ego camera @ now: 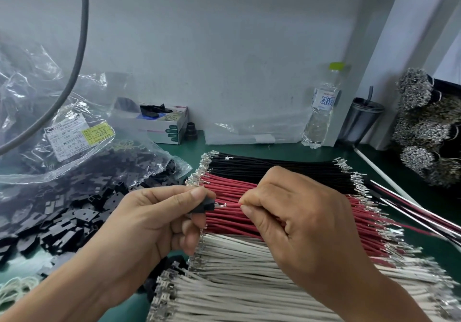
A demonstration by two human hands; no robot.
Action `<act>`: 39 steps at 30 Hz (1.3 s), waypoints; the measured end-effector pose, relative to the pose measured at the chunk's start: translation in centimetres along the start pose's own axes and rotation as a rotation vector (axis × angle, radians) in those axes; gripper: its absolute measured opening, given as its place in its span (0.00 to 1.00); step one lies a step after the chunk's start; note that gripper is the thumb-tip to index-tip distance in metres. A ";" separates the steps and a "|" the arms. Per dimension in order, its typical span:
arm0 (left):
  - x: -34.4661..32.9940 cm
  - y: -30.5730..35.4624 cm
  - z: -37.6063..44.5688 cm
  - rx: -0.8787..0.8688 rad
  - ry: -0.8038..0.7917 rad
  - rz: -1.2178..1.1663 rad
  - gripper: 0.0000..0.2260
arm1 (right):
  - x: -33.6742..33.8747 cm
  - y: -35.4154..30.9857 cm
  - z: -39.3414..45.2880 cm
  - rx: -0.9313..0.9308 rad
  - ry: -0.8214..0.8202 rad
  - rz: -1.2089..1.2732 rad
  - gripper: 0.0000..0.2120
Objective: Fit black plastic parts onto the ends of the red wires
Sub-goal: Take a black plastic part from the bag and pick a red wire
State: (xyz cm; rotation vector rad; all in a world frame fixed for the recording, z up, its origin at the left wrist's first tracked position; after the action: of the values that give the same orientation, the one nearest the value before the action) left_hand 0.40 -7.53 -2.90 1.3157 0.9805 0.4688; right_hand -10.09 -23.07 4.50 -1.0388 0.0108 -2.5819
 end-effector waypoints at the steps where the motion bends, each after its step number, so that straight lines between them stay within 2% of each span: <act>1: 0.0 -0.1 0.0 0.008 0.005 -0.002 0.24 | 0.0 0.0 0.0 -0.006 0.001 -0.006 0.08; 8: -0.3 -0.1 0.0 -0.005 0.028 -0.110 0.24 | -0.1 -0.5 -0.3 0.006 0.135 -0.051 0.08; 12: -0.4 0.0 0.0 -0.022 0.022 -0.105 0.23 | 0.0 -0.2 -0.2 0.006 0.120 0.006 0.06; 17: -0.3 0.1 -0.1 -0.053 0.028 -0.094 0.23 | -1.1 1.0 -0.6 -0.219 0.001 0.317 0.05; 20: -0.2 -0.1 0.0 -0.048 0.038 -0.077 0.23 | -1.6 1.8 -0.7 -0.312 -0.049 0.422 0.05; 25: 0.1 0.1 0.0 -0.112 0.087 0.049 0.23 | -0.8 0.2 -0.6 -0.068 0.017 0.085 0.06; 27: 0.0 0.1 0.0 -0.111 0.058 0.038 0.22 | -0.7 0.3 -0.7 -0.079 0.044 0.122 0.06; 29: -0.3 0.2 -0.1 -0.131 0.027 0.035 0.22 | -0.7 1.0 -0.8 -0.180 0.038 0.258 0.05; 31: -0.7 0.7 -0.5 -0.210 0.014 0.135 0.20 | -0.9 1.4 -0.9 -0.268 0.008 0.305 0.05; 34: -1.3 1.7 -1.1 -0.402 0.026 0.512 0.14 | -1.1 1.9 -0.7 -0.326 -0.033 0.317 0.07; 36: -1.3 2.3 -1.5 -0.523 0.083 0.706 0.13 | -1.2 2.0 -0.7 -0.336 -0.057 0.321 0.08; 39: -1.5 2.7 -1.8 -0.581 0.115 0.749 0.09 | -1.2 1.7 -0.6 -0.306 -0.069 0.285 0.08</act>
State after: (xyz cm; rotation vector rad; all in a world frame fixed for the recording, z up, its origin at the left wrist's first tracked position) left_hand -1.24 -7.01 0.22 1.0841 0.3495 1.3044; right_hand -9.13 -24.36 3.07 -1.1360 0.5131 -2.3277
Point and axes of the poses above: each hand's wrist, its own z-axis towards the middle knuckle, its own x-axis out of the back of the hand, y = z × x, the point moved 6 cm from there along z, towards the middle knuckle
